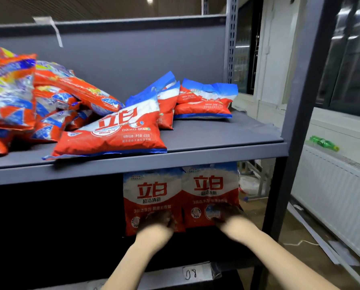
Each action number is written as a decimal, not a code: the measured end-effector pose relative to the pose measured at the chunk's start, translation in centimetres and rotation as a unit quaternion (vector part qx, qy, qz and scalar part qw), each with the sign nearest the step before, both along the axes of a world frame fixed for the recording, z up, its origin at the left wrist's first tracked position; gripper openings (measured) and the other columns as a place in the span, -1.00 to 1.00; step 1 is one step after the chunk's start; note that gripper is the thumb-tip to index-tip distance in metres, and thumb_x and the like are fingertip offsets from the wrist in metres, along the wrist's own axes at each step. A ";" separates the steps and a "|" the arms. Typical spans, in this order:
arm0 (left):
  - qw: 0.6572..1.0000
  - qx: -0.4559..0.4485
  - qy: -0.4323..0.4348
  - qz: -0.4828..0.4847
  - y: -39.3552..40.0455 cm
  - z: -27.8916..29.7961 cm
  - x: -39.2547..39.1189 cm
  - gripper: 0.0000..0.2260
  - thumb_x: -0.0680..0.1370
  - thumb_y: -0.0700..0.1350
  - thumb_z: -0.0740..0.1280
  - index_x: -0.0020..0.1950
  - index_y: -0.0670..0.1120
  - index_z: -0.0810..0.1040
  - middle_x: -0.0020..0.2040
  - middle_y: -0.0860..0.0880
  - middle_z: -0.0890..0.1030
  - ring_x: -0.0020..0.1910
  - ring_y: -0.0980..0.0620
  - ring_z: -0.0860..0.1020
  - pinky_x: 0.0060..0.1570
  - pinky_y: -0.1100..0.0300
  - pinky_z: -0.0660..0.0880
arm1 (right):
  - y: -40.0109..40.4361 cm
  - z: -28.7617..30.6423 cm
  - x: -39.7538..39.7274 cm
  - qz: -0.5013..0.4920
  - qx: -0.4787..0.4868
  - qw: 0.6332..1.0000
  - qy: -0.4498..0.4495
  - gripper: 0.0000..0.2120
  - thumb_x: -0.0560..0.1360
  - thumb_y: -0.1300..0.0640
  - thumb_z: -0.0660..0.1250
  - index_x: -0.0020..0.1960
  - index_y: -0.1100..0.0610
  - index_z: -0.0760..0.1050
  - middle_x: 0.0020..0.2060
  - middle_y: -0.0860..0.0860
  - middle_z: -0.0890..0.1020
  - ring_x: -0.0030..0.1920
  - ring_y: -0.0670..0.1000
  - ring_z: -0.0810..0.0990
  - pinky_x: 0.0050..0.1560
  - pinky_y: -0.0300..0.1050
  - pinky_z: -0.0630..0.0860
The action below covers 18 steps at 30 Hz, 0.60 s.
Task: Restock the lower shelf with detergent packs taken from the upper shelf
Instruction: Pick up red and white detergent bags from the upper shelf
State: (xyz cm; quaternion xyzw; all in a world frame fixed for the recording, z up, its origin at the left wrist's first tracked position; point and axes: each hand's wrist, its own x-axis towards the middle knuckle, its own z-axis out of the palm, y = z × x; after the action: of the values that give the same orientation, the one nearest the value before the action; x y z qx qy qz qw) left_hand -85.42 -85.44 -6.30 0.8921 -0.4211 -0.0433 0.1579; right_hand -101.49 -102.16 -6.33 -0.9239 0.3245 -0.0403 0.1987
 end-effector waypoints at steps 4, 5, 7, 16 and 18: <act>0.999 -0.020 -0.046 0.014 2.5 3.8 -4.0 -0.68 0.56 0.19 0.13 0.18 0.13 0.54 0.11 0.07 0.62 0.11 0.04 0.57 0.05 0.17 0.44 | 3.2 3.5 -3.2 0.024 -0.020 0.999 -0.022 -0.60 0.52 -0.12 0.21 0.32 -0.03 0.44 0.23 0.00 0.56 0.20 0.06 0.54 0.15 -0.08 0.49; 0.998 -0.030 -0.059 0.014 3.3 4.7 -5.0 -0.68 0.56 0.21 0.13 0.17 0.13 0.55 0.11 0.10 0.62 0.12 0.07 0.56 0.11 0.13 0.44 | 3.9 4.3 -4.0 0.034 -0.025 0.998 -0.037 -0.60 0.52 -0.16 0.20 0.30 -0.06 0.45 0.22 -0.05 0.58 0.20 0.04 0.54 0.15 -0.06 0.49; 0.997 -0.049 -0.065 0.004 4.9 6.3 -6.4 -0.68 0.56 0.25 0.13 0.15 0.16 0.54 0.09 0.17 0.62 0.11 0.15 0.55 0.16 0.11 0.45 | 5.2 5.9 -5.3 0.055 -0.040 0.996 -0.060 -0.62 0.52 -0.20 0.19 0.29 -0.11 0.44 0.21 -0.13 0.57 0.22 -0.03 0.52 0.15 -0.08 0.49; 0.907 -0.362 -0.207 0.062 9.1 17.9 -7.2 -0.65 0.57 0.13 0.21 -0.27 -0.06 0.57 -0.31 0.03 0.60 -0.24 -0.02 0.55 -0.23 0.04 0.47 | 7.9 15.8 -7.0 0.081 -0.073 0.965 -0.238 -0.79 0.50 -0.17 0.27 0.06 -0.15 0.56 -0.09 -0.23 0.65 -0.02 -0.20 0.58 0.04 -0.11 0.54; 0.857 -0.445 -0.245 0.088 9.5 20.4 -5.8 -0.67 0.55 0.08 0.22 -0.28 -0.10 0.55 -0.30 -0.06 0.59 -0.23 -0.12 0.52 -0.23 0.04 0.42 | 7.9 17.9 -6.8 0.076 -0.069 0.953 -0.286 -0.83 0.49 -0.15 0.28 -0.03 -0.13 0.58 -0.19 -0.25 0.64 -0.11 -0.23 0.59 -0.02 -0.09 0.56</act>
State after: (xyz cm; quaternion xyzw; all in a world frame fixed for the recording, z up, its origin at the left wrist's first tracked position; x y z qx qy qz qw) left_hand -91.18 -75.91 14.12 0.7417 -0.3404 0.3828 0.4330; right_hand -108.26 -94.23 11.56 -0.9071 0.1794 -0.3097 0.2217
